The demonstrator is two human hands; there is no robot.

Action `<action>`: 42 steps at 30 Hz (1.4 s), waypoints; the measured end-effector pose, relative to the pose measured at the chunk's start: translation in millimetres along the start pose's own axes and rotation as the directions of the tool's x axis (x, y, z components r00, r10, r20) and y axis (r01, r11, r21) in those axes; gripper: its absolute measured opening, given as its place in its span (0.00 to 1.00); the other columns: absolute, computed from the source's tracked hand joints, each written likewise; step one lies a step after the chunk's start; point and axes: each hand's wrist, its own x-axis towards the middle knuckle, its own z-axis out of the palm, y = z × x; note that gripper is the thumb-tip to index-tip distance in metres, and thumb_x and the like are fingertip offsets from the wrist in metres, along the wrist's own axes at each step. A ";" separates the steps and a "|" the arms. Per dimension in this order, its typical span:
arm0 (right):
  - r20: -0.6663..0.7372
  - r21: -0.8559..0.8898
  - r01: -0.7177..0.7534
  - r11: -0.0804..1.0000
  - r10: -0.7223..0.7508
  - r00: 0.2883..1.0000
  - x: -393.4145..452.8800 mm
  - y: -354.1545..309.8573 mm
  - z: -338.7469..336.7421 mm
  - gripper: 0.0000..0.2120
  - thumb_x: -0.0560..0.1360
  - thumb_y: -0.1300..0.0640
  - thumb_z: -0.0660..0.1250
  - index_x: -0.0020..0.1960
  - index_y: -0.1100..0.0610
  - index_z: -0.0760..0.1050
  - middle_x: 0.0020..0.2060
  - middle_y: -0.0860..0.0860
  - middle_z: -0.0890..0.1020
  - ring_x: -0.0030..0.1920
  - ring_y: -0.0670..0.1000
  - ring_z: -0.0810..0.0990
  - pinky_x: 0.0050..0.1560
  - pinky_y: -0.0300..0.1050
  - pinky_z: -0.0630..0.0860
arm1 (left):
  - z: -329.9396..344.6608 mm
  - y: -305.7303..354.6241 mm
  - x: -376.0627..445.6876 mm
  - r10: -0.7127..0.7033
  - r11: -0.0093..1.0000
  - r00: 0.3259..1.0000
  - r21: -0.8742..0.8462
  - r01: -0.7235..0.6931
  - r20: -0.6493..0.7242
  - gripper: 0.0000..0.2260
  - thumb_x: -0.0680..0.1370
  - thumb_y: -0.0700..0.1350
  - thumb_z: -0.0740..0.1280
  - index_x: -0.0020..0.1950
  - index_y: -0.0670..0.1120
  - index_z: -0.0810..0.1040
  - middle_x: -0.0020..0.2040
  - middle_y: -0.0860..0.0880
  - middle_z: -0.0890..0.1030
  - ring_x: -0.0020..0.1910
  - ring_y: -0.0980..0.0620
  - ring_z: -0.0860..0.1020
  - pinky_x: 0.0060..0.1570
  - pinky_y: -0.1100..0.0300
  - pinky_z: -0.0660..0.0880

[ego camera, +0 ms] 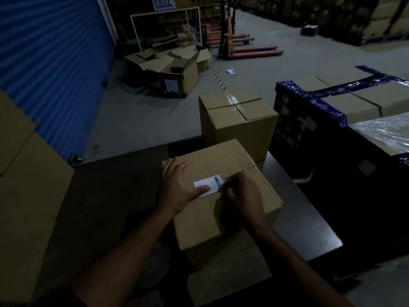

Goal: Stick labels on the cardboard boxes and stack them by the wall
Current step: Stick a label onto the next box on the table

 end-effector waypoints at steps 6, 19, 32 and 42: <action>0.019 0.063 -0.012 0.998 0.011 1.000 2.4 -0.6 -0.7 0.07 0.77 0.60 0.66 0.54 0.51 0.74 0.51 0.46 0.82 0.47 0.41 0.81 0.47 0.42 0.82 | 1.4 -1.7 1.0 0.000 1.000 1.000 0.006 0.000 -0.007 0.47 0.64 0.68 0.75 0.78 0.51 0.64 0.81 0.51 0.54 0.79 0.54 0.49 0.76 0.46 0.53; 0.100 0.074 0.005 0.997 -0.012 0.995 9.6 5.0 5.1 0.10 0.78 0.58 0.67 0.57 0.49 0.74 0.56 0.45 0.80 0.54 0.41 0.79 0.54 0.42 0.79 | 2.6 -3.1 1.1 0.017 0.999 1.000 0.028 -0.016 -0.011 0.46 0.66 0.69 0.74 0.78 0.52 0.64 0.81 0.52 0.54 0.79 0.55 0.48 0.74 0.51 0.51; 0.141 0.113 -0.035 0.993 0.019 0.990 12.1 -2.8 4.5 0.11 0.77 0.58 0.67 0.59 0.49 0.74 0.56 0.45 0.81 0.54 0.41 0.80 0.55 0.45 0.80 | 7.7 -9.5 5.0 0.037 0.999 0.999 0.028 -0.036 -0.004 0.47 0.65 0.71 0.73 0.77 0.51 0.64 0.82 0.51 0.54 0.80 0.53 0.49 0.75 0.49 0.53; -0.240 -0.211 -0.008 0.977 -0.044 0.970 -27.3 -6.4 27.2 0.08 0.75 0.55 0.70 0.54 0.50 0.76 0.48 0.41 0.77 0.50 0.44 0.72 0.48 0.41 0.71 | 1.2 -9.6 18.8 0.105 0.963 0.994 0.246 -0.109 0.027 0.37 0.73 0.75 0.54 0.70 0.49 0.68 0.79 0.47 0.57 0.81 0.49 0.45 0.78 0.37 0.44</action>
